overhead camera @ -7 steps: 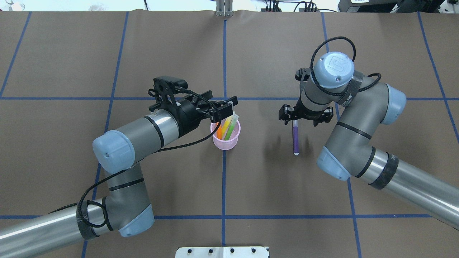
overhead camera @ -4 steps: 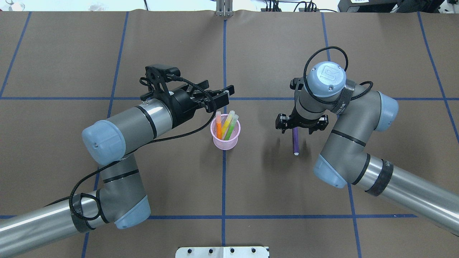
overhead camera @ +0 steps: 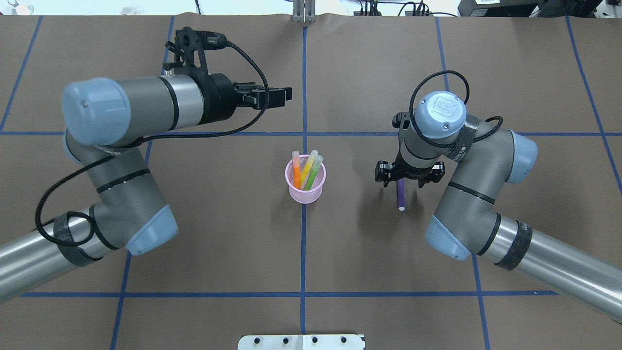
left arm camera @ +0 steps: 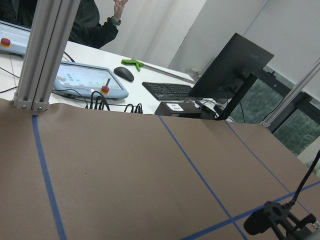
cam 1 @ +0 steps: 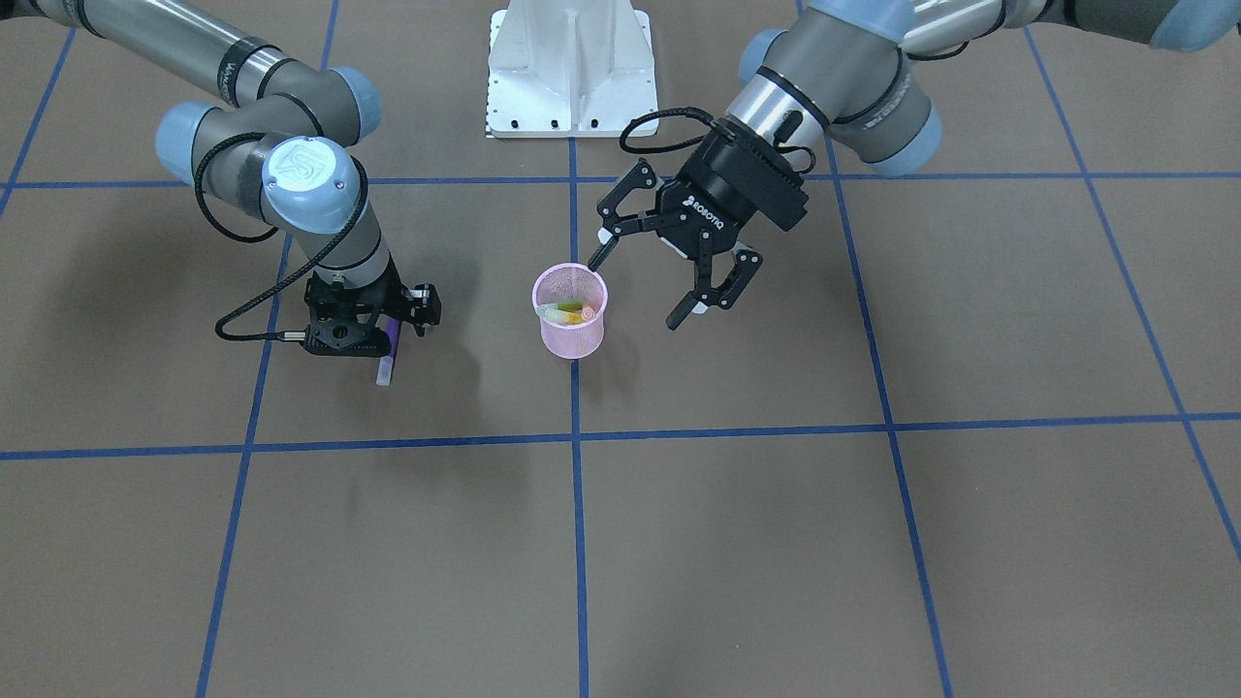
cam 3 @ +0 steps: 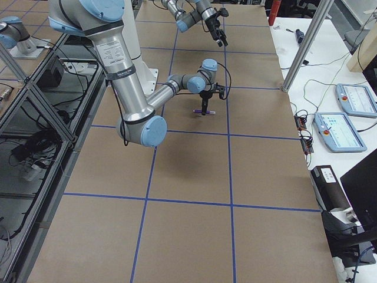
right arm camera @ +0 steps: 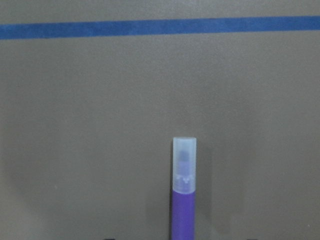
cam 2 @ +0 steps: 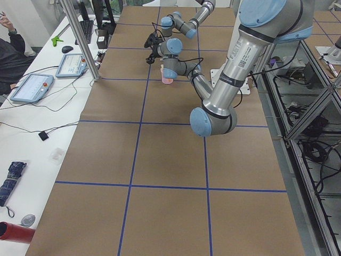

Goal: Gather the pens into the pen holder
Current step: 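Withdraw the left gripper from the cup while the right grasps the purple marker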

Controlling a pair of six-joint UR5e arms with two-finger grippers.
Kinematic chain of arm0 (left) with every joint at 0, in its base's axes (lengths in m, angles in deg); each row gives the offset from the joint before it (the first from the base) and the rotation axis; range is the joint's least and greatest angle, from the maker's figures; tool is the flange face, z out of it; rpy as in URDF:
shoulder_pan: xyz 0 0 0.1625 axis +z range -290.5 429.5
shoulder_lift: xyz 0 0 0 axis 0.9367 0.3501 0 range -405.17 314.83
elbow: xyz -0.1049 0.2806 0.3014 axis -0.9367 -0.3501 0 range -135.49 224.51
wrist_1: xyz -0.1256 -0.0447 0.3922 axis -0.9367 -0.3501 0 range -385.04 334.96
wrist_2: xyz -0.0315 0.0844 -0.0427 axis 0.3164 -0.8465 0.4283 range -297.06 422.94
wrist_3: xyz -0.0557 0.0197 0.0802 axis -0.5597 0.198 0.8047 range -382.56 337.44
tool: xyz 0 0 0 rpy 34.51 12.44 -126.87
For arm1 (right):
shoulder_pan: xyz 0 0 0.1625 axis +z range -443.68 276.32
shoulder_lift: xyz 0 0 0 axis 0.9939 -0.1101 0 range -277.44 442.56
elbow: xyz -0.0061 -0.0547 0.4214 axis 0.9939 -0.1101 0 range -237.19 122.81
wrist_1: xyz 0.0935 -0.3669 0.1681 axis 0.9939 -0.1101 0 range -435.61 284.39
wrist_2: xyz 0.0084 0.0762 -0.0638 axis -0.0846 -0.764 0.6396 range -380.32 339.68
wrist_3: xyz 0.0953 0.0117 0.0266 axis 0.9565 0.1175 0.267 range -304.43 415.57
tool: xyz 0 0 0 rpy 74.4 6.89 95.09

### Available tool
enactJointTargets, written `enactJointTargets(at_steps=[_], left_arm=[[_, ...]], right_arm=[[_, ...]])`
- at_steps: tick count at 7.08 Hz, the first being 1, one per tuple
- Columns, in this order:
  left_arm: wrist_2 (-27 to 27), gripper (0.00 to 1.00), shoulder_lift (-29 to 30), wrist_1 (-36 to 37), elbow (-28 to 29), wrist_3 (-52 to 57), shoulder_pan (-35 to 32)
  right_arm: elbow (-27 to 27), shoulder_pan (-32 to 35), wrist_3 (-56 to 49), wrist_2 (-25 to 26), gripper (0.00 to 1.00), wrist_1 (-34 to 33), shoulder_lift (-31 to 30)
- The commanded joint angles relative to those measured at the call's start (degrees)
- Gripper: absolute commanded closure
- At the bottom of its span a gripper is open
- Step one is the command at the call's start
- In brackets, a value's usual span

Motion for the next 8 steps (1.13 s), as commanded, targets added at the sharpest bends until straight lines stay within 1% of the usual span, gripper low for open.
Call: enactJointTargets(at_steps=[1, 2, 4, 6, 8], left_arm=[[12.83, 0.0, -0.11, 8.9, -2.37, 0.66, -6.99], [13.56, 0.0, -0.55, 8.9, -2.37, 0.67, -7.28], [13.57, 0.0, -0.55, 8.9, -2.37, 0.67, -7.28], [13.57, 0.0, -0.64, 8.9, -2.37, 0.67, -7.28], [13.57, 0.0, -0.64, 8.9, -2.29, 0.67, -7.28]], right_arm=[[-0.25, -0.01, -0.2, 0.0, 0.18, 0.06, -0.07], [-0.25, -0.01, -0.28, 0.0, 0.22, 0.06, -0.07], [-1.21, -0.01, -0.46, 0.0, 0.26, 0.93, 0.01], [-3.49, 0.16, -0.37, 0.09, 0.28, 4.35, 0.19], [-3.5, 0.69, -0.28, 0.0, 0.3, 4.54, 0.28]])
